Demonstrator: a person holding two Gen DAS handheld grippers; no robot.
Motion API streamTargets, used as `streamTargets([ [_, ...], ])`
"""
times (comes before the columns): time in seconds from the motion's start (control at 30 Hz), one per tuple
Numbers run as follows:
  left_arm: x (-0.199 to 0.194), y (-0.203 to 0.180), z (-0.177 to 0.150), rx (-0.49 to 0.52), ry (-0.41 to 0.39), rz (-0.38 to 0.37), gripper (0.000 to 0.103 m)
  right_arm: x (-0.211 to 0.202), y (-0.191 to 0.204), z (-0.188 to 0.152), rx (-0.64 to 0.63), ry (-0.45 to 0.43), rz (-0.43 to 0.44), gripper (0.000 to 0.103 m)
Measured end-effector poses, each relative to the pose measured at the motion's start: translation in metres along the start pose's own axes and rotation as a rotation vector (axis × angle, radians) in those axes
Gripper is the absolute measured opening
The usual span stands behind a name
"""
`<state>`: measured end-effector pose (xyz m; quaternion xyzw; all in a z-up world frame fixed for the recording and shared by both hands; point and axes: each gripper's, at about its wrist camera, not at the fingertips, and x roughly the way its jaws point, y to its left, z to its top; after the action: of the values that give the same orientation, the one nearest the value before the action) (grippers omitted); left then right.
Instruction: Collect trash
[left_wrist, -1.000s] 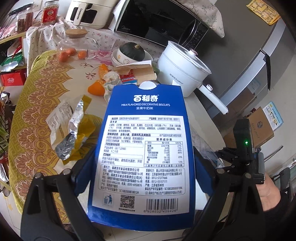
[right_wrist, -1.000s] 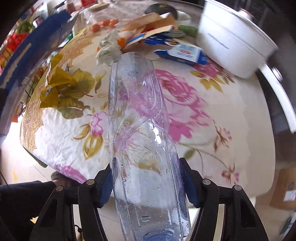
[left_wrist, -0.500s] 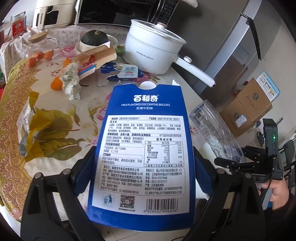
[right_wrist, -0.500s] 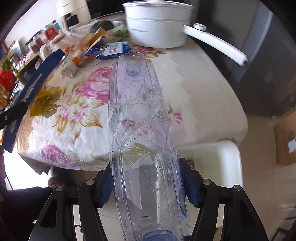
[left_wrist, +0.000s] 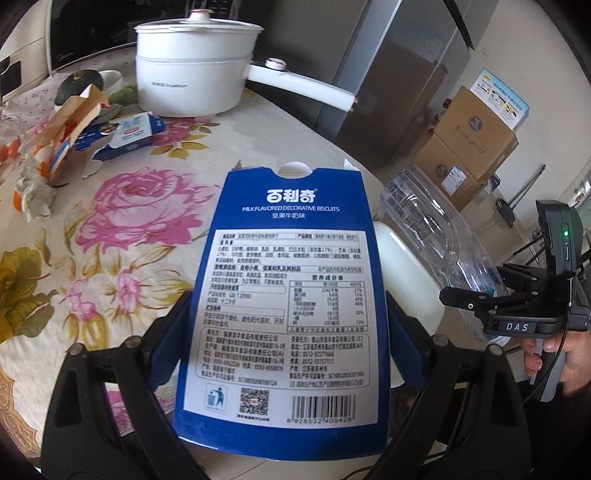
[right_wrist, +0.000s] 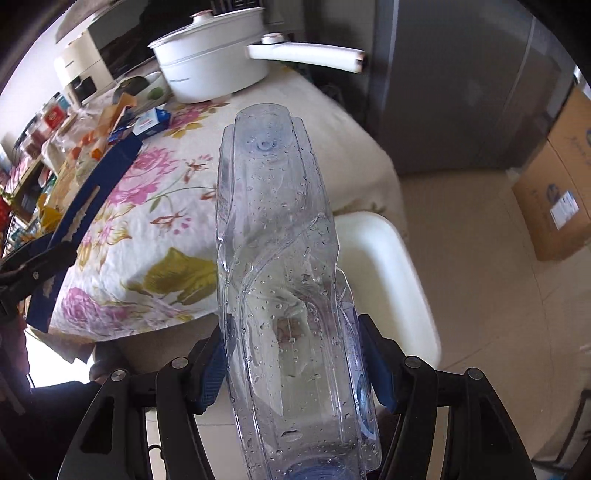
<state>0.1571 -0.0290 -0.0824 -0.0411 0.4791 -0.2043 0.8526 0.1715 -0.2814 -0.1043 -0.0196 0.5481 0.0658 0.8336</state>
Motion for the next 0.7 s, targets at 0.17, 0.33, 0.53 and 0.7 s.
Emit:
streamTargets([
  [0.17, 0.020, -0.034, -0.003, 0.075, 0.034, -0.021, 0.094, -0.008, -0.028, -0.015, 0.041, -0.003, -0.017, 0.067],
  [0.33, 0.039, -0.059, -0.006, 0.120, 0.069, -0.038, 0.094, -0.006, -0.047, -0.029, 0.060, 0.018, -0.041, 0.067],
  [0.53, 0.064, -0.082, -0.010, 0.187, 0.108, -0.045, 0.094, -0.005, -0.062, -0.040, 0.074, 0.029, -0.061, 0.067],
  [0.7, 0.081, -0.089, -0.014, 0.208, 0.131, -0.046, 0.094, -0.003, -0.070, -0.041, 0.093, 0.034, -0.071, 0.067],
])
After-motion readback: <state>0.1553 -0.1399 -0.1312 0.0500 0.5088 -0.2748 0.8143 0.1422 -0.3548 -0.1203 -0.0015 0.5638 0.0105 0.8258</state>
